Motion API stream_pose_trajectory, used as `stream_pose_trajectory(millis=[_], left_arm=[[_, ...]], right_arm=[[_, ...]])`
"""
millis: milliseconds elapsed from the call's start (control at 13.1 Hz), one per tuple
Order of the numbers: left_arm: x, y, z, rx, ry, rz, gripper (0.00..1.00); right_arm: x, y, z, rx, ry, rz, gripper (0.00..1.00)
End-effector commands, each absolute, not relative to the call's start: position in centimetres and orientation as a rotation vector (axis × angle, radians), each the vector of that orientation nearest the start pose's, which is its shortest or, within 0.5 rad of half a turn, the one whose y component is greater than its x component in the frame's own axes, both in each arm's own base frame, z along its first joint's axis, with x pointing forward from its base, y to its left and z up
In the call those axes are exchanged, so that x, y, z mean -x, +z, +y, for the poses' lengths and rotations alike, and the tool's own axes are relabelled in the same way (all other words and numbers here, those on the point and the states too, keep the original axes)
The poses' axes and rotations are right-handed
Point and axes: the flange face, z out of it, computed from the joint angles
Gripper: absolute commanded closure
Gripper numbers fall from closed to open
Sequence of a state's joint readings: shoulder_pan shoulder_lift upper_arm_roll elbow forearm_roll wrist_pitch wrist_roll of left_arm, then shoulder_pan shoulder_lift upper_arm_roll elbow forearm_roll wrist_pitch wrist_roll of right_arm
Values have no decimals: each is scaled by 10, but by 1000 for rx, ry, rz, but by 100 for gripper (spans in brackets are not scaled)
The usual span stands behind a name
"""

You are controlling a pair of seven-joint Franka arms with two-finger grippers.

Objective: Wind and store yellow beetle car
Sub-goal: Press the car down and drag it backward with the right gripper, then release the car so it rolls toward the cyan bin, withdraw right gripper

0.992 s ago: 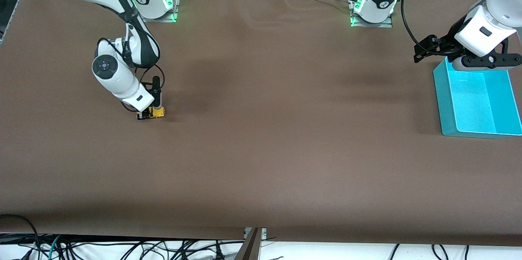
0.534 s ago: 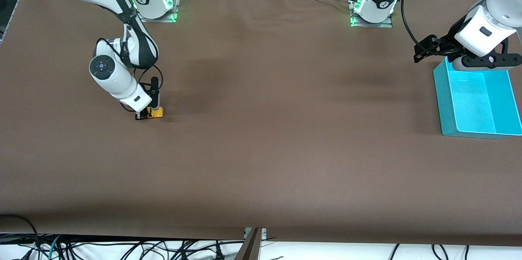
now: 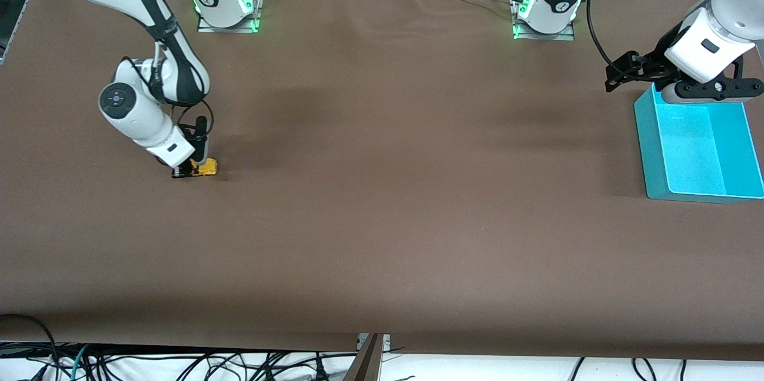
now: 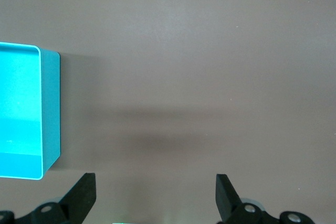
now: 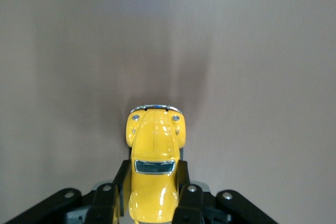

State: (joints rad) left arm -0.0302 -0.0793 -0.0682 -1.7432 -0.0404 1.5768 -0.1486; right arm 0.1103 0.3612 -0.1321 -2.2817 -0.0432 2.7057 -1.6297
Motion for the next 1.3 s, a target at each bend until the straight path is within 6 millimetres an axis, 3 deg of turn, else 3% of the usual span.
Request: stream_pose_trajectory(millis=[0, 153, 534, 610, 687, 992, 1221], left_arm=[[-527, 592, -58, 3153, 152, -75, 0], [-527, 592, -58, 3153, 152, -75, 0], [-526, 593, -59, 3153, 150, -79, 0], [-526, 593, -59, 3153, 150, -79, 0], [-526, 593, -59, 3153, 150, -79, 0], [-526, 593, -59, 3153, 150, -79, 0], [-526, 593, -59, 3153, 150, -79, 0]], right_arm=[[-533, 181, -53, -2044, 1, 2253, 94], [-530, 178, -73, -2045, -4, 2250, 94], [-531, 179, -75, -2045, 0, 2247, 91], [-533, 182, -75, -2046, 6, 2241, 67], [-538, 189, -74, -2039, 17, 2236, 1], [-569, 240, -67, -2033, 26, 2253, 0], [-588, 265, -68, -2054, -10, 2274, 0]])
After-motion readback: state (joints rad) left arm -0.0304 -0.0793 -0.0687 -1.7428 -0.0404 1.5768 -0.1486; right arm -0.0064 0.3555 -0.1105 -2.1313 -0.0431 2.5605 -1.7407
